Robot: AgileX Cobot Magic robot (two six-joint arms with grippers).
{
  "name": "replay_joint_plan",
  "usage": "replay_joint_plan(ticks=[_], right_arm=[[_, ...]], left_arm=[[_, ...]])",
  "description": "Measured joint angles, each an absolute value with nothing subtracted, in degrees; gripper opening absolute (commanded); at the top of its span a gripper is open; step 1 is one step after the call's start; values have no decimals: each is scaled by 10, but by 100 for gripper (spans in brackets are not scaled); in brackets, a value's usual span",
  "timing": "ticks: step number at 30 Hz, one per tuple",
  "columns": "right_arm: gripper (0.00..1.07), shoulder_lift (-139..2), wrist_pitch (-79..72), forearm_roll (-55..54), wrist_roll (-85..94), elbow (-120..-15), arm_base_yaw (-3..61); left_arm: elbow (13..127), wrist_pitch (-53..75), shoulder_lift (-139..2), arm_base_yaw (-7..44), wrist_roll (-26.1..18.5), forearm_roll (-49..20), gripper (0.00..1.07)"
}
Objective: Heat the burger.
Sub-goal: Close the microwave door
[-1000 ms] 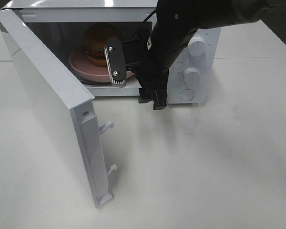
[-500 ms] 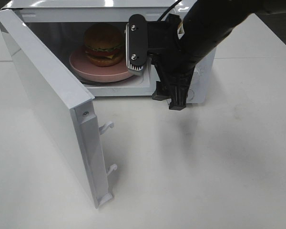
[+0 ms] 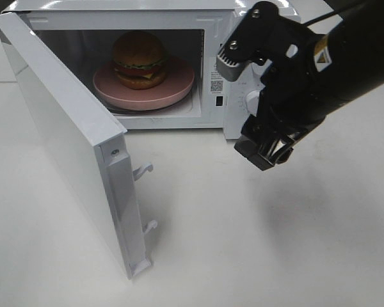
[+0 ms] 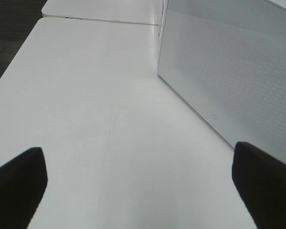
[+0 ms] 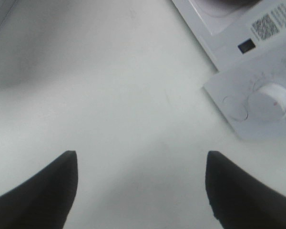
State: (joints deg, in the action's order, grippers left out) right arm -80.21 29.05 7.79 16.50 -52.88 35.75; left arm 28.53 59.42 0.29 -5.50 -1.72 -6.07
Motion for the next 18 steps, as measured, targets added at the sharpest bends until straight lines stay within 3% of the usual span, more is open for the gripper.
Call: replay_joint_plan(ticks=[8,18], right_arm=[[72,-698,365,77,29,-468,358],[72,-605,524,77,-64,-467,358]], left_arm=[[285,594,3,-55,-17,-61,98],[285,594,3,-55,-17,-61,98]])
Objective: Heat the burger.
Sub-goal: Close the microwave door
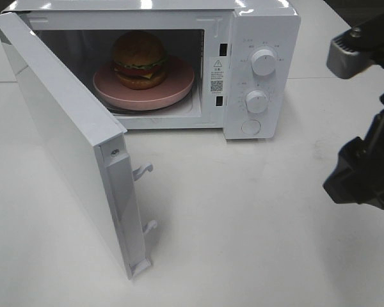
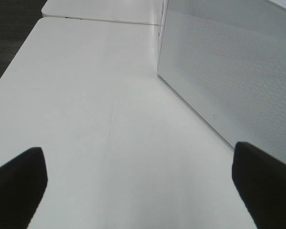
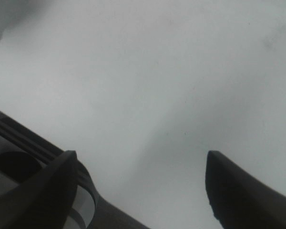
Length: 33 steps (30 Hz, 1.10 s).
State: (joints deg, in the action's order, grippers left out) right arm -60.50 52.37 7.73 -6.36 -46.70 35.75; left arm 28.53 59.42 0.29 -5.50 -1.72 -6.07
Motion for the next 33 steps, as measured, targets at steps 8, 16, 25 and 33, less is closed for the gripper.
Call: replay_joint_plan(ticks=[8,16,25,33], right_arm=[[72,-536,624,77,-74,-466,358],[72,-433,645,75,-77,-425,320],[72,-326,642,75,-77,-378,211],[72,-207,619,73,-84,-316,128]], left_arm=[[285,594,3,-55,-17,-61,98],[285,594,3,-55,-17,-61,98],[285,594,3,-55,-17,-61,98],[285,594,3,-55,-17,-61,98]])
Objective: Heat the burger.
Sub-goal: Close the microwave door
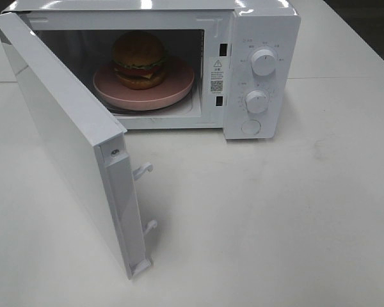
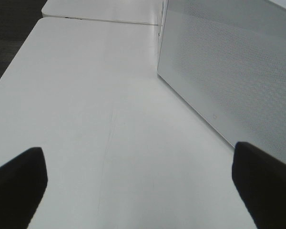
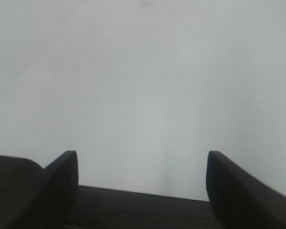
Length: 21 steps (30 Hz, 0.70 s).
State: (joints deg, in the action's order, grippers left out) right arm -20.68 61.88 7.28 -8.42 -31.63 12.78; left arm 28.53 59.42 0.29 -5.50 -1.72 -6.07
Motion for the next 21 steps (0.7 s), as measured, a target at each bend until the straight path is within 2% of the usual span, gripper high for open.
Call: replay_joint_plan(ticks=[7,15,21], right_arm=[[72,-96,599,61,-102,-297,77],[72,-7,599,58,-102,-297,66],[72,3,599,58,-102,-296,66]], left_arm=[[285,594,3,-55,-17,-61,98],[285,594,3,-55,-17,-61,98],[285,594,3,-55,-17,-61,98]])
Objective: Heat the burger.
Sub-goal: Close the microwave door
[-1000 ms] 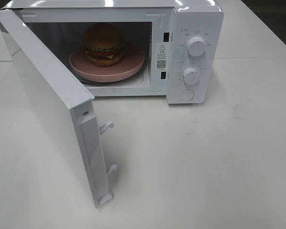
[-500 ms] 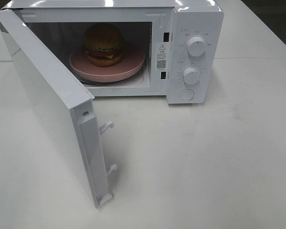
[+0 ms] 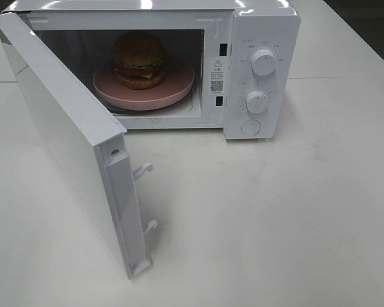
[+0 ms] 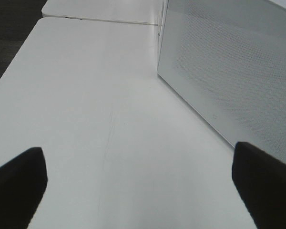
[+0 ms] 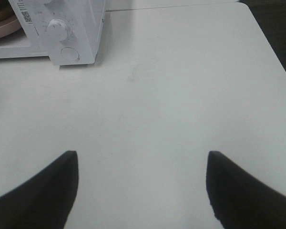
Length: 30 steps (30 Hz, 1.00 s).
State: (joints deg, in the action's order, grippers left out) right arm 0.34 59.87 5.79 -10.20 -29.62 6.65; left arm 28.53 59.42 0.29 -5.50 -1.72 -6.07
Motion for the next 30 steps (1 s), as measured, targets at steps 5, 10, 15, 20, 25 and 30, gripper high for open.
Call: replay_joint_plan(ticks=[5,10,15,20,25,30], right_arm=[[72,3,599,57,-102,-296,66],[72,3,599,57,-102,-296,66],[72,3,599,57,-102,-296,66],[72,3,599,57,-102,-296,66],[72,3,599,57,-102,-296,66],[72,3,599,57,-102,-296,66]], left_arm=[[285,594,3,-55,-17,-61,98],[285,594,3,-55,-17,-61,98],[285,594,3,-55,-17,-61,98],[285,594,3,-55,-17,-61,98],[285,594,3,-55,-17,-61,98],[285,594,3,-55,-17,-61,98]])
